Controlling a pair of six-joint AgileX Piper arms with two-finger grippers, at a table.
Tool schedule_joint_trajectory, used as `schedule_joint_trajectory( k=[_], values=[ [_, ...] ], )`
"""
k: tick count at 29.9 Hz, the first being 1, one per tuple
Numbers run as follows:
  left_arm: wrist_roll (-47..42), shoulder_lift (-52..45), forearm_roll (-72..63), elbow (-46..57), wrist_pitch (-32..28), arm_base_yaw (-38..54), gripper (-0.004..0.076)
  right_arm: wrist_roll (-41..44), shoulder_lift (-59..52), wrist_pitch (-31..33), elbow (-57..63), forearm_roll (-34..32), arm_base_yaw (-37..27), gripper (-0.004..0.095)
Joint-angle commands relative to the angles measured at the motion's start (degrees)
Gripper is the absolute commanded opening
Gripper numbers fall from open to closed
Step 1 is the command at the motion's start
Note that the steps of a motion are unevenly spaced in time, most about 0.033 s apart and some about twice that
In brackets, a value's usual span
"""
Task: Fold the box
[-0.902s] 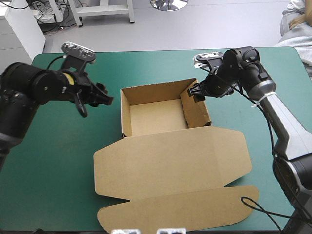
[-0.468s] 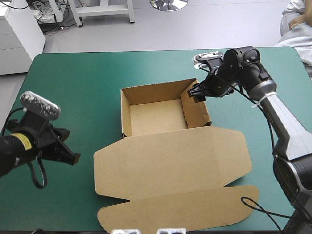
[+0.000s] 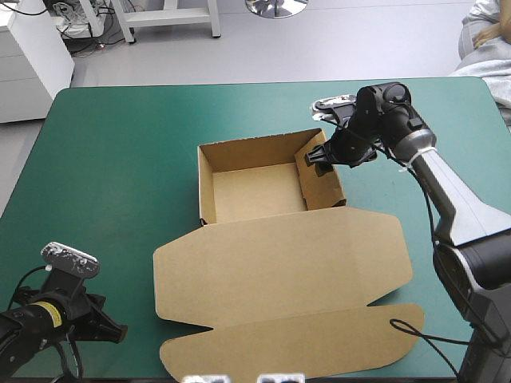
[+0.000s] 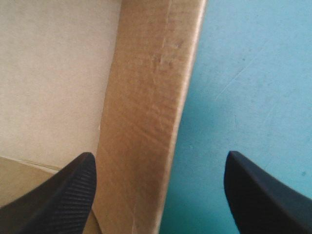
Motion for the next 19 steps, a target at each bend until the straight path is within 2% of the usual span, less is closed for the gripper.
schedule_joint_trajectory(
  k=[1, 6, 8, 11, 17, 19],
  values=[
    [-1.2, -0.4, 0.1, -0.4, -2.9, -0.4, -0.0010, -0.7, 0.2, 0.7, -1.7, 0.2, -0.2, 0.0675],
    [-1.7, -0.5, 0.1, -0.4, -4.1, -0.4, -0.0010, -0.7, 3.7, 0.7, -1.7, 1.0, -0.2, 0.0672],
    [-2.5, -0.5, 0.1, -0.4, -4.1, -0.4, -0.0010, -0.8, 4.3, 0.5, -1.7, 1.5, -0.2, 0.0631],
    [-2.9, -0.5, 0.1, -0.4, -4.2, -0.4, -0.0010, -1.2, 4.5, 0.0, -1.7, 2.1, -0.2, 0.0477],
    [-3.3, -0.5, 0.1, 0.1, -4.2, -0.4, -0.0010, -3.4, 4.5, -0.1, -1.7, 2.6, -0.2, -0.0015],
    [-3.9, -0.5, 0.1, 0.4, -3.9, -0.4, -0.0010, -4.2, 4.5, -0.1, -1.9, 2.4, -0.2, -0.0014]
  ],
)
